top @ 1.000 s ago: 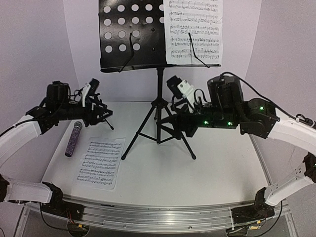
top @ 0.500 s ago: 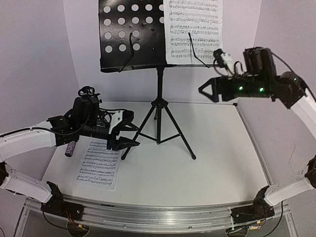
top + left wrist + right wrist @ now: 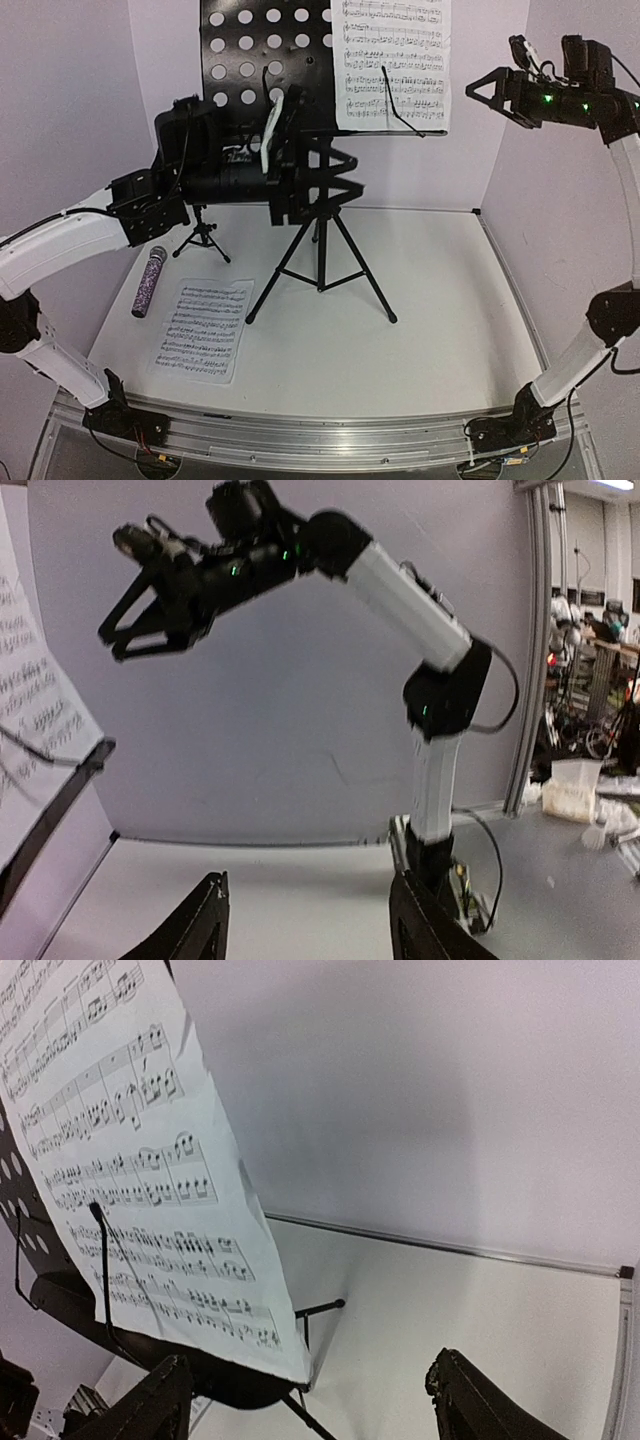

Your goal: Pack up the instrument practice props

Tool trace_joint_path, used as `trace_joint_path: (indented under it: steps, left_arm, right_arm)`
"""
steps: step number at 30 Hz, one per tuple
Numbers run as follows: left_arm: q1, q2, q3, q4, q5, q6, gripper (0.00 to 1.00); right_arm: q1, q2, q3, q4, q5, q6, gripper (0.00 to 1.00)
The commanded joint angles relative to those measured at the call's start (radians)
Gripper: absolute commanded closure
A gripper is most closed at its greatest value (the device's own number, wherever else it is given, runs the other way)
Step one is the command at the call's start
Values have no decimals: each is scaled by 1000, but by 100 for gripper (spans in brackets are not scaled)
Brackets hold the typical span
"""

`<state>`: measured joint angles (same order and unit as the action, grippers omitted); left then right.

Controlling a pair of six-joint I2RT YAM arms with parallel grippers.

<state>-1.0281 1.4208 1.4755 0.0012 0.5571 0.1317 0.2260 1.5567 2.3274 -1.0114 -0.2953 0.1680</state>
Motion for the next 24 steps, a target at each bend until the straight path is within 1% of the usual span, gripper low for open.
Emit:
trace_joint_path:
  steps: [1,3,5,8,10,12,15,19,24]
  left_arm:
    - [-90,147,280,56,-213,-272,43]
    - [-105,231,419,11,-349,-317,40]
    - [-109,314,561,-56,-444,-351,37]
    - [-111,466,843,-240,-625,-426,37]
    - [-111,531,965,-345,-703,-478,38]
    - [-117,535,960,-360,-744,-493,38]
    - [-135,528,910,-336,-820,-464,39]
    - [-145,563,961,-344,-914,-439,38]
    - [-151,575,948,-287,-958,-393,36]
  right_arm:
    - [-43,111,155,35,-221,40,21]
    - [-62,141,183,66,-256,54,20]
    - [-85,148,169,124,-290,72,20]
    - [-109,146,124,197,-309,89,22]
    - [-113,148,109,222,-322,87,22]
    - [-114,154,107,245,-345,90,23]
    - [-114,164,119,275,-365,105,23]
    - [-114,185,124,326,-407,160,26]
    - [-114,216,123,371,-462,212,30]
